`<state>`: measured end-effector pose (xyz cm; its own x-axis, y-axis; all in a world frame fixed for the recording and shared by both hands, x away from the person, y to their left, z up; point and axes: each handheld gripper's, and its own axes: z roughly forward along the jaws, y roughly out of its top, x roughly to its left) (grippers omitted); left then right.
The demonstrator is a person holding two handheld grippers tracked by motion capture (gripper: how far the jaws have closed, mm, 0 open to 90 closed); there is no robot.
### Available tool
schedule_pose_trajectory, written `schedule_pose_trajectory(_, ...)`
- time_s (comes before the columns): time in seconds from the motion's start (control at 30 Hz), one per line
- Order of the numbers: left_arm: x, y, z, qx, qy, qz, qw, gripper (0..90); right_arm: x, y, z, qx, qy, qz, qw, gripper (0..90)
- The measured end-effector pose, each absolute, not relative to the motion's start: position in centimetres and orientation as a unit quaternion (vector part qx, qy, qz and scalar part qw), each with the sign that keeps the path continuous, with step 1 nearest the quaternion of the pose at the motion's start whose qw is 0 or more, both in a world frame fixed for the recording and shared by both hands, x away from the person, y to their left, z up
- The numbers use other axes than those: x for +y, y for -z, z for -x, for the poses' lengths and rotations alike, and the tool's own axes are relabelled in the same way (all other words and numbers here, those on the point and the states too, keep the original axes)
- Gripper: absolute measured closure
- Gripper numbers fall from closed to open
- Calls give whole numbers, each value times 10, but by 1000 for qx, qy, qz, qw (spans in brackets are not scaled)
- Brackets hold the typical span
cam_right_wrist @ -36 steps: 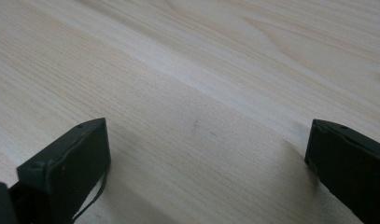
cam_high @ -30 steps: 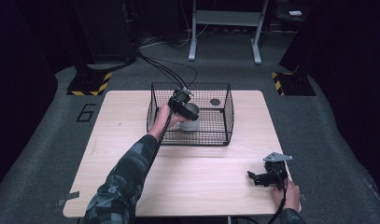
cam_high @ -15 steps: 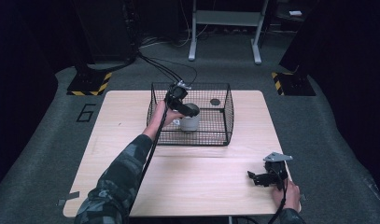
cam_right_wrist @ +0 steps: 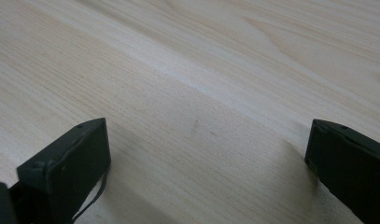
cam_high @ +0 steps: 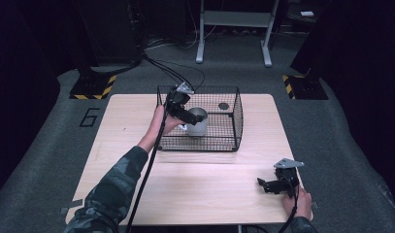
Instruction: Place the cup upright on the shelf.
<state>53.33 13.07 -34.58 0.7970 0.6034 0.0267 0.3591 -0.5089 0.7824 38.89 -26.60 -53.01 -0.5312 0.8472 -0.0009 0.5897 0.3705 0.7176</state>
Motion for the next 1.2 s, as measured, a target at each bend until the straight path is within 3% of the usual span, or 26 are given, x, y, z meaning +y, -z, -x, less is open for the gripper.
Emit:
schedule_pose_trajectory(0.3, 154, 339, -498, 275, -161, -849, 422, 0, -266, 530, -389, 806, -341, -446, 189, 0)
schedule_pose_trajectory(0.6, 189, 359, -462, 288, -163, -839, 433, 1, -266, 530, -389, 806, -341, -445, 189, 0)
schedule_pose_trajectory(0.83, 219, 392, -427, 310, -167, -833, 426, 1, -266, 530, -389, 806, -341, -446, 189, 0)
schedule_pose_trajectory(1.2, 276, 482, -389, 394, -157, -822, 379, 0, -266, 530, -389, 806, -341, -445, 189, 0)
